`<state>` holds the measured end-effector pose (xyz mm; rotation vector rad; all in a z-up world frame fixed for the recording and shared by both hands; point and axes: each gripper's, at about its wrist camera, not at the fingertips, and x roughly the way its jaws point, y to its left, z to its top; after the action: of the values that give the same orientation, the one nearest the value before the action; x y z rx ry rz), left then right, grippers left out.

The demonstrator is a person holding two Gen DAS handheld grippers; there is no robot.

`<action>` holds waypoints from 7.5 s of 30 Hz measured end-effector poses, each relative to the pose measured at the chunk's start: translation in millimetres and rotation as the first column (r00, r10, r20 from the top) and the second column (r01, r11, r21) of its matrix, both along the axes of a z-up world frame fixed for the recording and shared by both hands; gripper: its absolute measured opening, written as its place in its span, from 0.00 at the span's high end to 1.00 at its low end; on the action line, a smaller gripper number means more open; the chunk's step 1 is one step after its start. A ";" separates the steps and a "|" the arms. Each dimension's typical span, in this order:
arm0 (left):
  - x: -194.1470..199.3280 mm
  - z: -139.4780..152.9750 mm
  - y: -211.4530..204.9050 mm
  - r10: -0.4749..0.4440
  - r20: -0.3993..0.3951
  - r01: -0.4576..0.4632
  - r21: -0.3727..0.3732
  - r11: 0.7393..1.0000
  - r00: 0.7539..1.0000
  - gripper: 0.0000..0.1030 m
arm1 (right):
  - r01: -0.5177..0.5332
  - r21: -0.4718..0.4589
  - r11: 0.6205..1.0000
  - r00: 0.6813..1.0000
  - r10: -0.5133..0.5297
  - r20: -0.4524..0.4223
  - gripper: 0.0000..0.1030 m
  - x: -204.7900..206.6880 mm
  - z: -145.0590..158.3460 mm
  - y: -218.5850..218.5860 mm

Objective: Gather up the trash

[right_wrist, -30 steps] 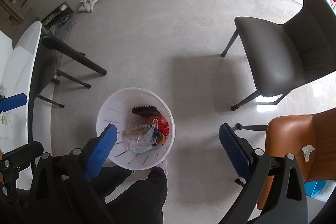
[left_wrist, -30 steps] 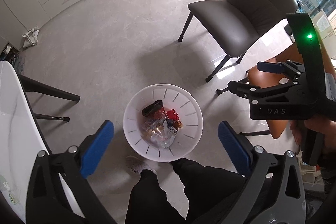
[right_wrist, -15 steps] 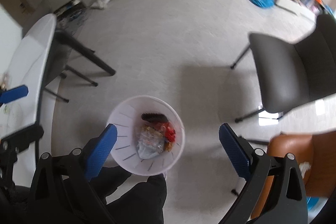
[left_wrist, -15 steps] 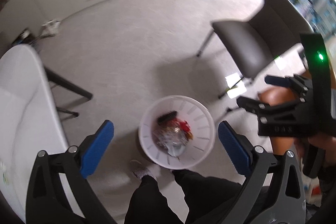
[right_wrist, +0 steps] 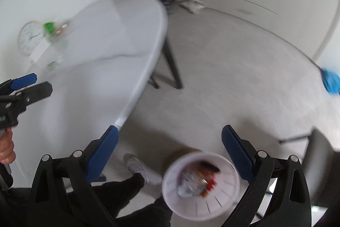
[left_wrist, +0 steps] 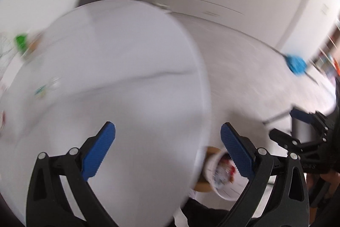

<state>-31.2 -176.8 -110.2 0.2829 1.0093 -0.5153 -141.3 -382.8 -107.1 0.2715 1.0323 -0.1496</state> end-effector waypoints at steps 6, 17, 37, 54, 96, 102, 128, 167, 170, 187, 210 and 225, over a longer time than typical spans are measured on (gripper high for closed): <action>59.9 -1.1 82.1 0.216 0.008 -0.216 -0.006 0.976 0.976 0.08 | -0.172 0.023 0.985 0.985 0.172 0.013 0.06 81.4 3.2 65.8; 186.0 -36.7 212.1 0.487 -0.035 -0.488 -0.027 0.872 0.873 0.08 | -0.359 0.019 0.933 0.933 0.359 0.006 0.06 212.6 -3.9 175.1; 317.2 -138.8 261.2 0.586 -0.160 -0.594 -0.007 0.804 0.794 0.33 | -0.494 -0.011 0.869 0.868 0.493 -0.060 0.06 345.7 -54.6 271.7; 295.3 -121.3 269.8 0.615 -0.130 -0.621 -0.006 0.784 0.778 0.63 | -0.539 -0.005 0.842 0.842 0.538 -0.043 0.27 390.6 -75.8 312.8; -10.0 -34.3 -20.9 -0.132 -0.150 0.124 -0.067 0.990 0.980 0.62 | -0.020 -0.037 0.999 0.982 0.013 -0.189 0.63 -31.4 -50.8 26.3; -70.3 -44.0 -94.5 -0.338 -0.189 0.336 -0.044 0.941 0.922 0.61 | 0.112 -0.037 0.993 0.954 -0.118 -0.275 0.61 -101.3 -103.3 -13.3; -185.2 -73.0 -180.6 -0.657 -0.253 0.691 0.071 0.720 0.710 0.08 | 0.439 -0.052 0.897 0.866 -0.438 -0.241 0.11 -192.7 -98.3 -100.3; -64.1 220.3 164.6 0.648 0.425 -0.622 -0.220 0.752 0.632 0.08 | -0.389 -0.267 0.882 0.697 0.471 0.541 0.02 42.5 255.2 168.9; -61.5 216.1 169.1 0.652 0.409 -0.625 -0.221 0.749 0.638 0.08 | -0.396 -0.275 0.876 0.690 0.482 0.540 0.02 41.6 256.1 176.2; -62.2 207.0 171.7 0.644 0.370 -0.616 -0.207 0.760 0.670 0.08 | -0.376 -0.288 0.881 0.728 0.473 0.495 0.02 46.8 252.3 186.8; -64.8 209.0 171.1 0.636 0.361 -0.606 -0.208 0.768 0.682 0.08 | -0.367 -0.304 0.879 0.732 0.475 0.488 0.02 38.3 250.1 189.3; -65.3 207.9 170.2 0.630 0.356 -0.600 -0.206 0.773 0.690 0.08 | -0.370 -0.304 0.878 0.737 0.477 0.478 0.02 41.0 249.7 188.8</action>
<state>-96.5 -6.6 97.7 -0.0347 0.6113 0.1348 -100.3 -194.0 142.6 -0.1090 0.4802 0.2426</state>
